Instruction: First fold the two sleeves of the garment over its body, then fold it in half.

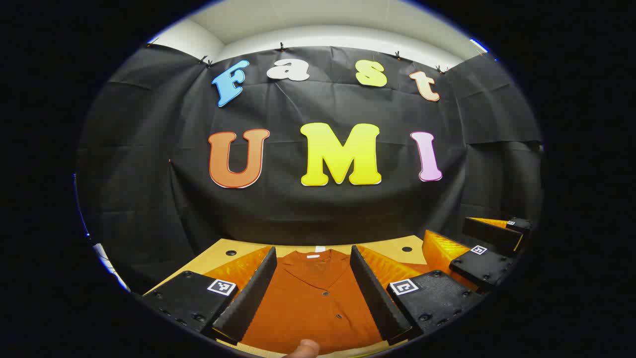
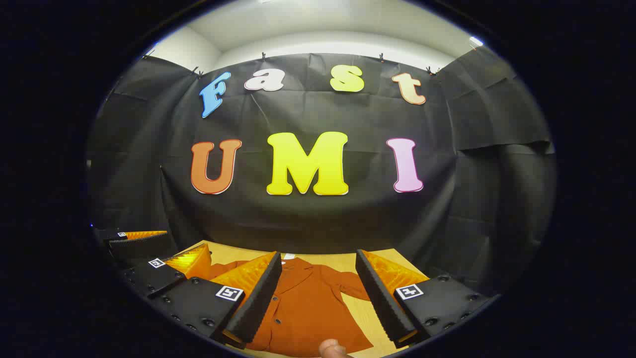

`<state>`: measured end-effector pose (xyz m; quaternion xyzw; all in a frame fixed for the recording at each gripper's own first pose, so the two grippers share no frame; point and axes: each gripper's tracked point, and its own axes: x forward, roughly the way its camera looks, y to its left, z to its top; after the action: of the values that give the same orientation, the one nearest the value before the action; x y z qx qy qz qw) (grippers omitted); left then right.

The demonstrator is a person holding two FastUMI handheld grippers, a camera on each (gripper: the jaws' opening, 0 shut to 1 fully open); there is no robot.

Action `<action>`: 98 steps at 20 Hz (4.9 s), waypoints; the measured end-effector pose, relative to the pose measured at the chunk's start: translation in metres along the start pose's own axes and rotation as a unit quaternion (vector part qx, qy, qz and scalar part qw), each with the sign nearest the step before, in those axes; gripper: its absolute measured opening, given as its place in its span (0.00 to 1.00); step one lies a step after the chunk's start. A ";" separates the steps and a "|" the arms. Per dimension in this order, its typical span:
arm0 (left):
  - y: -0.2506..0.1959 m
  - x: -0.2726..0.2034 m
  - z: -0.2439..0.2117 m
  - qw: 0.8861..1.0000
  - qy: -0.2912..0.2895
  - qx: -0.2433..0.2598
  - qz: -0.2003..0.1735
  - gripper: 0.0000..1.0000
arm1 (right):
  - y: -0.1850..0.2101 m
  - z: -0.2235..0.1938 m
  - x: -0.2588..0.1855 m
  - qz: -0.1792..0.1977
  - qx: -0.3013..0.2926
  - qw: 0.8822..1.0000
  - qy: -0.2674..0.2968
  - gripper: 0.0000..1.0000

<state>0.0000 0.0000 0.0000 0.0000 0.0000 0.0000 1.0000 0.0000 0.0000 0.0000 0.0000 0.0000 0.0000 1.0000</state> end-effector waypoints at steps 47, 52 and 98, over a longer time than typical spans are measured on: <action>-0.009 0.013 -0.015 1.000 0.017 0.008 0.000 0.96 | -0.010 -0.028 0.011 0.008 0.017 0.999 0.035 0.95; -0.047 0.034 -0.053 0.996 0.087 -0.001 -0.013 0.96 | -0.051 -0.045 0.041 0.016 0.033 0.996 0.080 0.95; -0.093 0.010 -0.173 0.969 0.243 -0.034 0.022 0.97 | -0.398 -0.348 0.178 -0.276 0.242 0.689 0.625 0.68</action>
<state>0.0103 -0.0933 -0.1730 -0.0344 0.2426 0.0217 0.9693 0.1777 -0.3979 -0.3477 0.2422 0.6253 -0.2760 0.6886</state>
